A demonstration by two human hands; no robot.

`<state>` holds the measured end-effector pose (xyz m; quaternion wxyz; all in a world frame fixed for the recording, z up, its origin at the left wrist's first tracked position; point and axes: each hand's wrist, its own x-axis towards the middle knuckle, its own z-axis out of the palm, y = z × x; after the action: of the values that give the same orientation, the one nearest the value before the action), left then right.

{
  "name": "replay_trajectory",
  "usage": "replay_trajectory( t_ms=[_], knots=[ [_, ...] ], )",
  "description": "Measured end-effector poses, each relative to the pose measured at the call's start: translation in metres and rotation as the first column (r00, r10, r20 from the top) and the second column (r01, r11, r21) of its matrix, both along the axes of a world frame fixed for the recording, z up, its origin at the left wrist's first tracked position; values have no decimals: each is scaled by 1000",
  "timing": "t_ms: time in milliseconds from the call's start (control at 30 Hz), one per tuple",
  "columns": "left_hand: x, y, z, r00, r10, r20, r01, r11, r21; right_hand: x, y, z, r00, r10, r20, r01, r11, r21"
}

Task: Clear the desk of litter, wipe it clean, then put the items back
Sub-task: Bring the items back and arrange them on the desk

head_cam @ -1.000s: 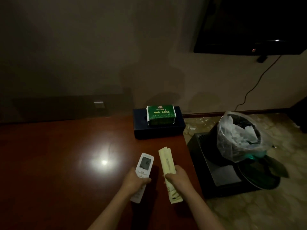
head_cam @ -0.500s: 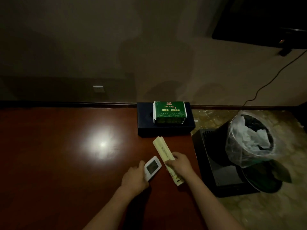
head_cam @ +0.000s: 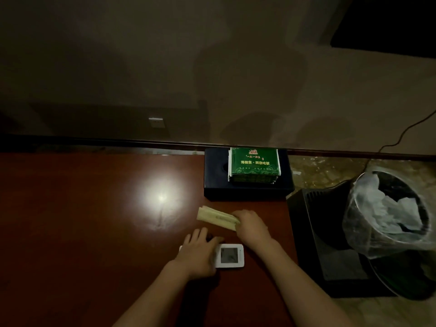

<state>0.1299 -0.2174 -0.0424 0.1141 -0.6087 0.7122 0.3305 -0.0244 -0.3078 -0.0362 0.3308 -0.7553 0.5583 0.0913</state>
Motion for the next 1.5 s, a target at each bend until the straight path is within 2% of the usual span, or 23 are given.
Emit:
replay_trajectory(
  t_ms=[67, 133, 200, 233, 300, 500, 667, 833, 1000, 1267, 1500],
  knots=[
    [3, -5, 2, 954, 265, -141, -269, 963, -4, -7, 7, -5, 999, -37, 2, 37, 993, -110],
    [5, -14, 3, 783, 558, -273, -595, 801, -69, -21, 21, -7, 983, -174, 57, 182, 964, -193],
    [8, -26, 0, 611, 707, -356, -769, 637, -54, -38, 36, -9, 938, -337, 75, 345, 916, -205],
    [8, -32, -3, 581, 729, -363, -788, 615, -26, -46, 42, -11, 912, -405, 68, 410, 893, -188],
    [7, -41, -8, 591, 728, -349, -778, 629, -5, -56, 48, -16, 879, -475, 50, 477, 868, -139],
    [-7, -48, -20, 593, 740, -318, -779, 627, 6, -51, 34, -22, 912, -405, 69, 411, 903, -125],
    [-9, -47, -25, 500, 824, -266, -855, 518, -1, -41, 26, -25, 885, -444, 141, 460, 879, -122],
    [-9, -56, -25, 445, 832, -332, -873, 486, 48, -39, 18, -30, 870, -455, 190, 486, 857, -174],
    [-10, -65, -21, 439, 835, -331, -875, 481, 53, -41, -3, -31, 867, -459, 193, 495, 837, -235],
    [-19, -76, -15, 413, 832, -369, -890, 456, 31, -46, -17, -31, 815, -534, 225, 571, 806, -155],
    [-15, -74, 1, 462, 824, -329, -873, 487, -7, -44, -21, -31, 832, -497, 246, 532, 841, -101]
  ],
)
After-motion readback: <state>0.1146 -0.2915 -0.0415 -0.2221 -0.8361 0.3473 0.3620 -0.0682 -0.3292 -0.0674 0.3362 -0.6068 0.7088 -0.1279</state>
